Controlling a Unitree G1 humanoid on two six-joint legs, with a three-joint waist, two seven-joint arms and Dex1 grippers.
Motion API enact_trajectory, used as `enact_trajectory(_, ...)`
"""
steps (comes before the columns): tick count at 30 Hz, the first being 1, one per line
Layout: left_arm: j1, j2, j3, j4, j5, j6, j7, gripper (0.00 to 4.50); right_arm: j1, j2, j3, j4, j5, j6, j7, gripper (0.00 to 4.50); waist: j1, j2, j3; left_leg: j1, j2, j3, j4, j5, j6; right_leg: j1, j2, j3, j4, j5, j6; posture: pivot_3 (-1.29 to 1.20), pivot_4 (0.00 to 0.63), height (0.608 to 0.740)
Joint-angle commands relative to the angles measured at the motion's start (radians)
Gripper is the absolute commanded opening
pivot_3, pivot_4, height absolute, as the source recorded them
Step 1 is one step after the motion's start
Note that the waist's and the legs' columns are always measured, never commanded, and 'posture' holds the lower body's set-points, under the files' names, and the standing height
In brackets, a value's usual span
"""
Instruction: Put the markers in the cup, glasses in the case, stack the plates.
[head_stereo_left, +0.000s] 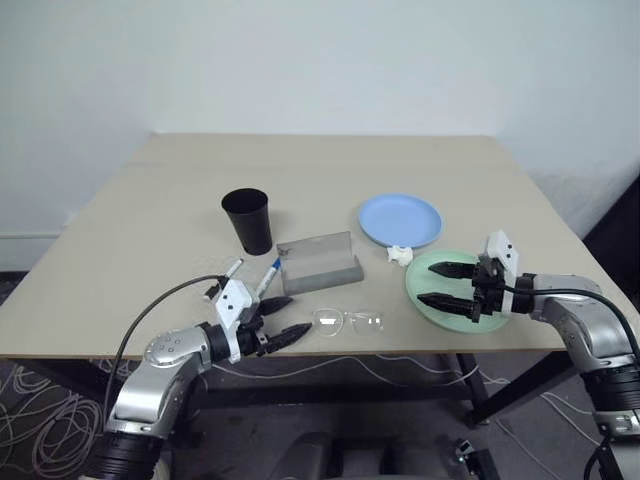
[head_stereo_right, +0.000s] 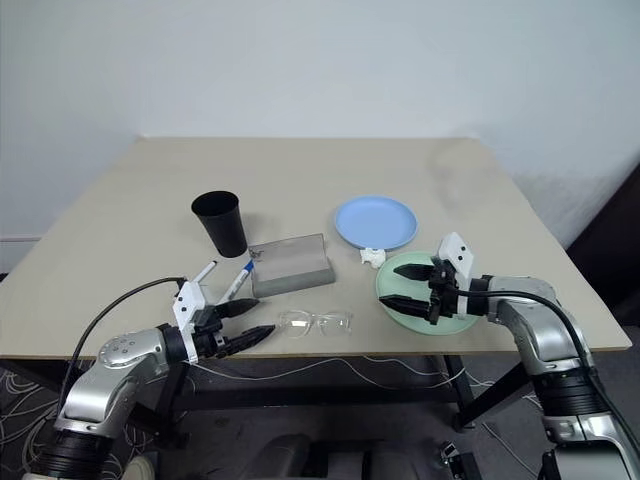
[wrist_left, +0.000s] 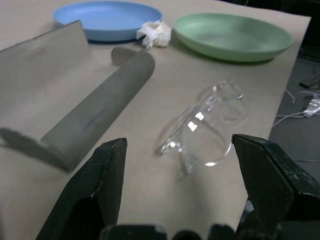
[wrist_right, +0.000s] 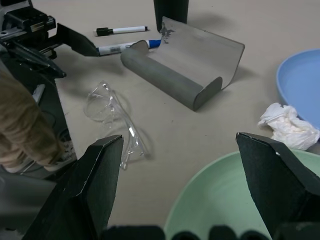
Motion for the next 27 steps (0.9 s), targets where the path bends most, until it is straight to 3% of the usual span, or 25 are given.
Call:
enact_trajectory(1,-0.016,-0.019,0.011,-0.040,-0.005,-0.022,0.015,3.52,0.005,0.012,-0.029,-0.045,0.007,-0.014,-0.028,3.91,0.000,0.000,0.000,0.000,0.000,0.000,0.000,0.000,0.000,0.000,0.000,0.000,0.000,0.000,0.000,0.00,0.000,0.740)
enact_trajectory(16,0.029,-0.046,0.049,-0.140,-0.026,0.026,0.089,3.52,0.045,0.015,-0.047,-0.057,-0.024,-0.006,-0.124,3.91,0.000,0.000,0.000,-0.001,0.000,0.000,-0.001,0.000,0.000,-0.001,0.000,0.000,0.000,0.000,0.000,0.00,0.000,0.740)
enact_trajectory(27,0.020,-0.051,0.043,-0.193,-0.085,0.077,0.063,3.52,0.136,0.023,-0.035,-0.240,-0.054,0.095,-0.276,3.91,0.000,0.000,0.000,-0.001,0.000,0.000,-0.001,0.000,0.000,-0.001,0.000,0.000,-0.001,0.000,0.000,0.00,0.000,0.740)
